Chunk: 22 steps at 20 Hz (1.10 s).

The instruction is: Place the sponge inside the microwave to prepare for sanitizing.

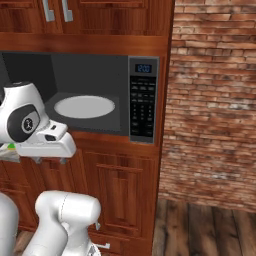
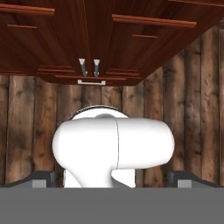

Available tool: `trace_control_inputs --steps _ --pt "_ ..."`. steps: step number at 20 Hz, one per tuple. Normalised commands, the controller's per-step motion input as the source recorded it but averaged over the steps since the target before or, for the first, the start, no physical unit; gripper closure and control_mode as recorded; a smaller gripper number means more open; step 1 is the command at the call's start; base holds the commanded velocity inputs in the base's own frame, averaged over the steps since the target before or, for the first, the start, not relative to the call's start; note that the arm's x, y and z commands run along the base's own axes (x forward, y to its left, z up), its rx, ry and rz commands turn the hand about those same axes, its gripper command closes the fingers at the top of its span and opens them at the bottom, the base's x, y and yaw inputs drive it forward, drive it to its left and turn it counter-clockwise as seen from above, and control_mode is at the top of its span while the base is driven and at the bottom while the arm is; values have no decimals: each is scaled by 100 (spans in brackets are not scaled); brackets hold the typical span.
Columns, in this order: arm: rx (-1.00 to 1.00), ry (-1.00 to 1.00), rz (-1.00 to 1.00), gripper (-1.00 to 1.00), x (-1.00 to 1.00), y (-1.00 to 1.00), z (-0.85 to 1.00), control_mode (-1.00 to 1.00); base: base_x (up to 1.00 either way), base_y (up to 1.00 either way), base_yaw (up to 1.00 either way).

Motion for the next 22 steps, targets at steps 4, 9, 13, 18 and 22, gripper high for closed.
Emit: trace_control_inputs --steps 4,9,13,18,22 --pt "0 0 0 -100 0 0 0 100 -7 -2 -2" --pt "0 0 0 -100 0 0 0 100 -49 -2 -11" --pt "0 0 0 -100 0 0 0 100 -73 0 -21" --pt "0 0 0 -100 0 0 0 100 -67 0 -14" --pt "0 0 0 -100 0 0 0 100 -68 0 -11"
